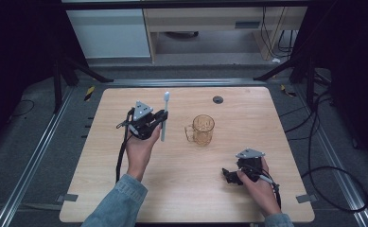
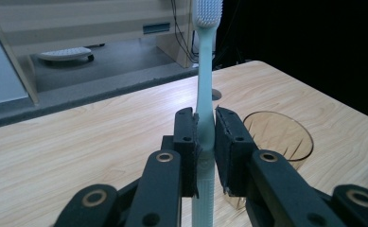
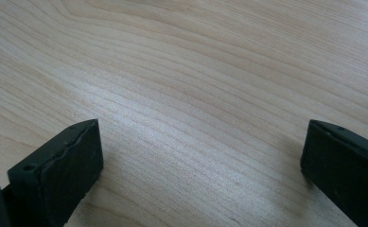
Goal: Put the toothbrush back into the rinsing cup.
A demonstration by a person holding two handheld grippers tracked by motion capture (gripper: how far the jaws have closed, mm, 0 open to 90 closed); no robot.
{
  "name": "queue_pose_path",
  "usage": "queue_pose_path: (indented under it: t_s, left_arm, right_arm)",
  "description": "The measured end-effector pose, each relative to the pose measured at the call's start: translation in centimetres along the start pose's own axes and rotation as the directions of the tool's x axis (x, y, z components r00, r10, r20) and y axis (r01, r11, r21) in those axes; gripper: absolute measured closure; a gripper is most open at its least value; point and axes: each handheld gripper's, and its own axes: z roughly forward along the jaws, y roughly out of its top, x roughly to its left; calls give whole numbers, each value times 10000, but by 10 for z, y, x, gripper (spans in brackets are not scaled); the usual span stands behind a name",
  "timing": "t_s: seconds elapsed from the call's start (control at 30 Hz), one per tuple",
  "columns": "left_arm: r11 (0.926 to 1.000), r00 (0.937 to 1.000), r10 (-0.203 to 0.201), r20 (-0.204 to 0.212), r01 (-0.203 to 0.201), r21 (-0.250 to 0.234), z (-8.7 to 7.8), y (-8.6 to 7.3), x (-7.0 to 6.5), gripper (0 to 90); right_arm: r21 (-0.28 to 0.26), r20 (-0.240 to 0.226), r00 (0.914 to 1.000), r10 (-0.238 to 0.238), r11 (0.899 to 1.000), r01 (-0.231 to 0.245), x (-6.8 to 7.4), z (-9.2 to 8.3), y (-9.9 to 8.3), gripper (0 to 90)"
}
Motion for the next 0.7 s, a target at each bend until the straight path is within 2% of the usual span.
queue_pose_path:
  t_s: [0.17, 0.3, 0.4, 0.7]
  left_arm:
    - [9994, 10000, -63, -28, 62, -328, 1, 6, -5, 789]
    - [9988, 9997, 136, -179, -144, -476, 1, 9, -9, 789]
    - [9966, 9995, 220, -212, -237, -787, 2, 11, -13, 789]
    - [9932, 9999, 113, -113, -125, -1153, 8, 12, -23, 789]
  right_arm:
    - [4, 2, 10000, 30, 10000, -30, 0, 0, 0, 4]
    - [4, 7, 10000, -9, 10000, 9, 0, 0, 0, 4]
    - [1, 5, 10000, -13, 10000, 13, 0, 0, 0, 4]
    - [0, 1, 10000, -2, 10000, 2, 0, 0, 0, 4]
